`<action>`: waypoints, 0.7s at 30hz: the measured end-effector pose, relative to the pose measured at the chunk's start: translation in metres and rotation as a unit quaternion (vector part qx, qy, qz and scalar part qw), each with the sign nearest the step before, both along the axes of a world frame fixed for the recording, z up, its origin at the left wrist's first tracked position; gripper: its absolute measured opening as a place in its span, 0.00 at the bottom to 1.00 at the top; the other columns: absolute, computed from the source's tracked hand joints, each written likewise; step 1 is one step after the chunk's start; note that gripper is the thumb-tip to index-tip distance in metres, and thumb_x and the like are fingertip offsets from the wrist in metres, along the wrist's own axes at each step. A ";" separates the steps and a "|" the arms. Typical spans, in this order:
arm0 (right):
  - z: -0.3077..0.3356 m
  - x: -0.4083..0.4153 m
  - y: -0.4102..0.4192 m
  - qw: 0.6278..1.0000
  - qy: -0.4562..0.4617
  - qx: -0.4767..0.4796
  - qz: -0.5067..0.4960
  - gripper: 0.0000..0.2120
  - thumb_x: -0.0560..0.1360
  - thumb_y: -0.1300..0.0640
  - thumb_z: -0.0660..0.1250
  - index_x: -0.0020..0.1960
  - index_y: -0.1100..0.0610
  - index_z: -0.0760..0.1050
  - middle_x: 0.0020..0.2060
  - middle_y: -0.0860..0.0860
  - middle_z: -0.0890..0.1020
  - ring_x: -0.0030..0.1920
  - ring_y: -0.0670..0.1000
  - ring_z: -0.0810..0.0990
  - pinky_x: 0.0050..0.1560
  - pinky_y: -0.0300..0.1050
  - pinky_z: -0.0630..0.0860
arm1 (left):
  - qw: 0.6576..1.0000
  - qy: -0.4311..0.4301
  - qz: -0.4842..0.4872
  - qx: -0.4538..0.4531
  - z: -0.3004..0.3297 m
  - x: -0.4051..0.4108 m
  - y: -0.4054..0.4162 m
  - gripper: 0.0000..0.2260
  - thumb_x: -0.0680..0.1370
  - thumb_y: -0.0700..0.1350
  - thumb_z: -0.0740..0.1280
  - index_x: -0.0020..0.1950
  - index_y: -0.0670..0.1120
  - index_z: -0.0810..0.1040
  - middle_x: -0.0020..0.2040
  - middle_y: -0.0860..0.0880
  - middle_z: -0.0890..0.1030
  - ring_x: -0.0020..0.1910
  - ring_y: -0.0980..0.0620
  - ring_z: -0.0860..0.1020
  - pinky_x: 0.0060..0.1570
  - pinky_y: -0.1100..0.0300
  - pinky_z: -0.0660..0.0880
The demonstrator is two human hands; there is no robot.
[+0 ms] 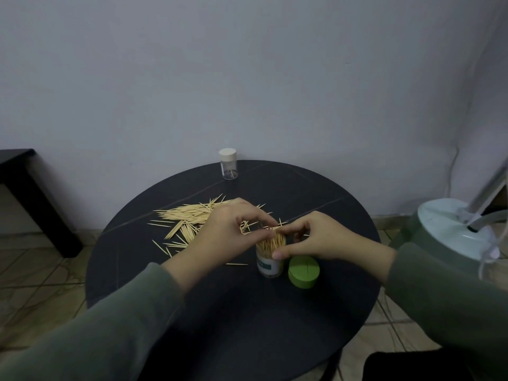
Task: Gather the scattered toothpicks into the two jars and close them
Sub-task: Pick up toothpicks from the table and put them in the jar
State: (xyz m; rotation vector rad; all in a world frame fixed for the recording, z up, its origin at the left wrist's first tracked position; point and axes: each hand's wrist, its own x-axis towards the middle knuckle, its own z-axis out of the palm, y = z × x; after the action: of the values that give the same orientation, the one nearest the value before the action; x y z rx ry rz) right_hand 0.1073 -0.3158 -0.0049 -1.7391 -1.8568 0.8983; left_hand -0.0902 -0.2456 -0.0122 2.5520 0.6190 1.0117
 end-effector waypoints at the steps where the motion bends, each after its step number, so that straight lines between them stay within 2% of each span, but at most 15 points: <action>1: 0.000 0.000 0.000 1.000 -0.001 0.000 0.002 0.17 0.64 0.41 0.76 0.52 0.38 0.80 0.37 0.46 0.81 0.41 0.46 0.78 0.41 0.40 0.73 | 1.000 0.003 0.005 -0.009 -0.001 0.000 0.000 0.07 0.71 0.49 0.74 0.48 0.57 0.83 0.44 0.60 0.82 0.48 0.61 0.77 0.46 0.70 0.71; 3: 0.000 0.000 0.000 1.000 0.000 0.006 0.003 0.17 0.64 0.40 0.76 0.52 0.39 0.81 0.37 0.49 0.82 0.41 0.48 0.78 0.41 0.42 0.72 | 1.000 0.021 0.005 -0.017 -0.002 0.002 -0.002 0.07 0.73 0.49 0.73 0.51 0.56 0.84 0.45 0.61 0.82 0.49 0.63 0.77 0.47 0.72 0.70; 8: -0.003 0.001 0.001 1.000 0.018 0.021 0.007 0.17 0.61 0.37 0.76 0.48 0.38 0.83 0.36 0.54 0.81 0.37 0.49 0.75 0.39 0.44 0.70 | 0.995 0.096 -0.038 0.002 0.000 -0.002 -0.004 0.11 0.75 0.55 0.66 0.54 0.58 0.83 0.51 0.56 0.82 0.56 0.61 0.77 0.53 0.59 0.76; 11: -0.003 0.001 0.002 1.000 0.009 0.015 0.007 0.23 0.57 0.33 0.73 0.49 0.38 0.81 0.41 0.56 0.83 0.39 0.52 0.78 0.41 0.45 0.73 | 0.995 0.091 -0.026 -0.007 0.008 -0.007 -0.001 0.15 0.77 0.51 0.65 0.63 0.56 0.79 0.57 0.57 0.80 0.62 0.61 0.73 0.59 0.57 0.74; 13: -0.002 0.001 0.002 1.000 0.008 0.011 0.005 0.25 0.55 0.32 0.72 0.50 0.36 0.80 0.42 0.53 0.83 0.40 0.48 0.77 0.41 0.44 0.73 | 0.991 0.129 0.007 -0.041 0.017 -0.012 0.000 0.20 0.78 0.51 0.63 0.70 0.59 0.72 0.66 0.58 0.75 0.69 0.61 0.66 0.65 0.55 0.69; 15: -0.003 0.001 0.002 1.000 0.001 0.013 0.005 0.25 0.57 0.34 0.74 0.53 0.38 0.81 0.38 0.50 0.82 0.40 0.45 0.77 0.42 0.42 0.73 | 0.970 0.224 0.009 -0.089 0.021 -0.016 -0.004 0.24 0.80 0.52 0.62 0.76 0.60 0.61 0.74 0.61 0.63 0.74 0.63 0.54 0.72 0.53 0.60; 17: -0.003 0.002 0.002 1.000 -0.010 0.017 -0.001 0.23 0.61 0.38 0.76 0.55 0.41 0.81 0.34 0.43 0.80 0.38 0.42 0.76 0.40 0.39 0.71 | 0.942 0.309 -0.014 -0.133 0.019 -0.016 -0.011 0.28 0.80 0.53 0.62 0.78 0.60 0.53 0.75 0.65 0.52 0.75 0.64 0.44 0.75 0.54 0.52; 19: -0.003 0.002 0.002 1.000 -0.022 0.020 -0.005 0.24 0.63 0.41 0.77 0.58 0.43 0.80 0.31 0.38 0.79 0.37 0.39 0.76 0.39 0.34 0.70 | 0.924 0.359 -0.029 -0.129 0.016 -0.015 -0.017 0.30 0.80 0.55 0.62 0.78 0.59 0.51 0.76 0.65 0.48 0.75 0.64 0.40 0.76 0.52 0.48; 21: -0.003 0.002 0.002 0.999 -0.029 0.022 -0.005 0.25 0.63 0.40 0.77 0.59 0.43 0.80 0.31 0.40 0.79 0.37 0.39 0.76 0.39 0.34 0.69 | 0.925 0.364 -0.033 -0.104 0.015 -0.014 -0.018 0.29 0.80 0.56 0.62 0.78 0.58 0.53 0.76 0.66 0.49 0.75 0.62 0.39 0.76 0.48 0.49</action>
State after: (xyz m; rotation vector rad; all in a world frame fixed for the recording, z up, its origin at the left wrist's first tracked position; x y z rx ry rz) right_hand 0.1093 -0.3137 -0.0075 -1.7628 -1.8888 0.8049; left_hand -0.1041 -0.2632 0.0026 2.6800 0.7567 -0.0725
